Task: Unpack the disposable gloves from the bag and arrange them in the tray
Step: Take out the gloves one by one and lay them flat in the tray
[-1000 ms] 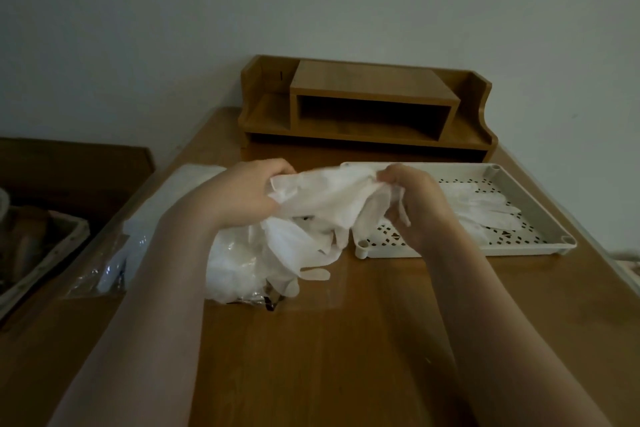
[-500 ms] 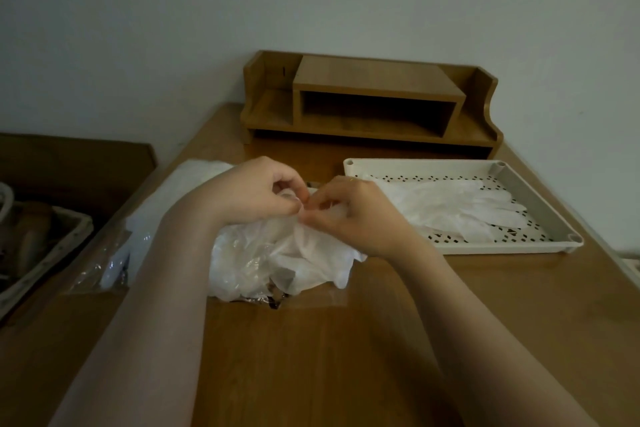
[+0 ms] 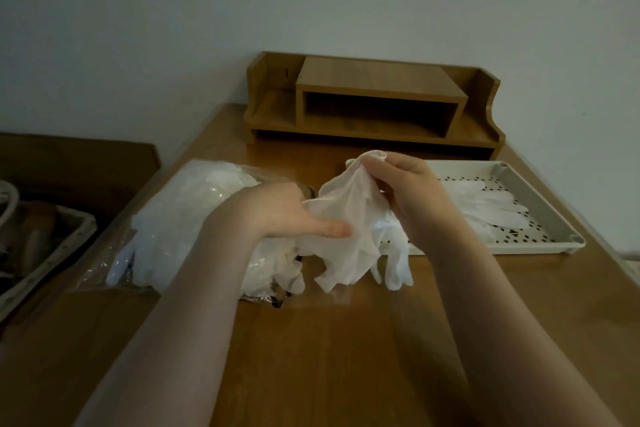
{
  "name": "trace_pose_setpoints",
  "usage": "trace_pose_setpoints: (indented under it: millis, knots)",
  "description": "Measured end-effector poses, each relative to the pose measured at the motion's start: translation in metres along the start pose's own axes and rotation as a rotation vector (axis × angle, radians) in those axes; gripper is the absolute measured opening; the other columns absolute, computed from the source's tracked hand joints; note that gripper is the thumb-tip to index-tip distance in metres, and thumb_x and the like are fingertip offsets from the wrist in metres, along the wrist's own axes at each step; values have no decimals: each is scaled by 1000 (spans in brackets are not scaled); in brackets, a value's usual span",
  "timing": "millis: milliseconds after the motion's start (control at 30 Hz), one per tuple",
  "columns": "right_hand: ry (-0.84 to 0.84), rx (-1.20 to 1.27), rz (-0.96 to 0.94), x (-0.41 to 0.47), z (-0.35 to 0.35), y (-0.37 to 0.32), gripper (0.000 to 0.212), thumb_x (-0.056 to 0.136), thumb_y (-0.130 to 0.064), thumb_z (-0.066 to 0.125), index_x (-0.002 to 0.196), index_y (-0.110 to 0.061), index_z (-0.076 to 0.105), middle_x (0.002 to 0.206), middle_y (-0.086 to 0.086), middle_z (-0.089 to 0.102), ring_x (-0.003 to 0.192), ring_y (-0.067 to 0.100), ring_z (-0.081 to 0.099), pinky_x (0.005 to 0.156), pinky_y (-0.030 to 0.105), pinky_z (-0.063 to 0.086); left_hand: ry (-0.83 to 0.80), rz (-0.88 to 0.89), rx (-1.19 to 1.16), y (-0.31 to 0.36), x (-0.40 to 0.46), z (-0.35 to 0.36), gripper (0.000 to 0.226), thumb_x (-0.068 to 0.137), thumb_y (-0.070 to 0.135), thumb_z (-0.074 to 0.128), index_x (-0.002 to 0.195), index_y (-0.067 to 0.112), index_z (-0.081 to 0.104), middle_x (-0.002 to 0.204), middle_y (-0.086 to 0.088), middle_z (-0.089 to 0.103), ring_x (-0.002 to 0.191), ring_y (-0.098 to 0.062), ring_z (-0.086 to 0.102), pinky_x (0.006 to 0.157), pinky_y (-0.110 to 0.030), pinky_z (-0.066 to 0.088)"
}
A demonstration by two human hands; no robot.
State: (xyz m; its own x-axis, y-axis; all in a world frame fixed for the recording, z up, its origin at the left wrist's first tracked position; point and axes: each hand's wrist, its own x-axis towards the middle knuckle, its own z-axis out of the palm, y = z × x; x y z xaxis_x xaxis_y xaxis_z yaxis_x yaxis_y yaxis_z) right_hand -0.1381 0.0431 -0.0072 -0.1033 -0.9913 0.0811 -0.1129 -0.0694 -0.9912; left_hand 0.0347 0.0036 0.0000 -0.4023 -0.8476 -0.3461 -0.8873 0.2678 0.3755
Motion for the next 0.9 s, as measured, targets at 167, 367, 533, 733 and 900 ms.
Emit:
trace_pose_setpoints:
  millis: [167, 367, 533, 733, 900]
  knots:
    - [-29, 200, 19, 2, 2, 6, 28, 98, -22, 47, 88, -4, 66, 74, 7, 56, 69, 18, 54, 70, 29, 46, 188, 49, 62, 2, 4, 2, 37, 82, 40, 64, 58, 15, 50, 58, 1, 47, 57, -17, 45, 53, -28, 31]
    - [75, 628, -13, 1, -17, -6, 26, 97, -21, 45, 73, -13, 53, 67, 0, 53, 60, 12, 53, 59, 25, 49, 152, -188, 492, 1, -9, -4, 15, 84, 40, 60, 79, 26, 57, 106, -4, 55, 118, -27, 40, 98, -37, 32]
    - [155, 570, 33, -2, -19, -11, 34, 97, -20, 46, 63, -17, 48, 61, -3, 48, 55, 10, 47, 60, 26, 44, 105, -50, 241, 9, -21, -9, 68, 84, 33, 63, 144, 27, 31, 155, 1, 12, 142, -25, 9, 111, -40, 22]
    - [80, 281, 3, -10, -29, -32, 31, 99, -19, 42, 73, -15, 58, 65, -1, 58, 58, 12, 55, 59, 27, 49, 385, 456, -504, 66, -36, -19, 97, 66, 54, 71, 147, 35, 20, 143, 19, 36, 129, 1, 34, 103, -24, 33]
    - [94, -35, -65, -17, -45, -36, 27, 99, -24, 45, 91, -14, 68, 82, 13, 63, 74, 27, 57, 71, 39, 47, 640, 480, -338, 97, -9, -21, 34, 81, 33, 71, 111, 26, 58, 91, 16, 57, 81, 2, 55, 64, -4, 40]
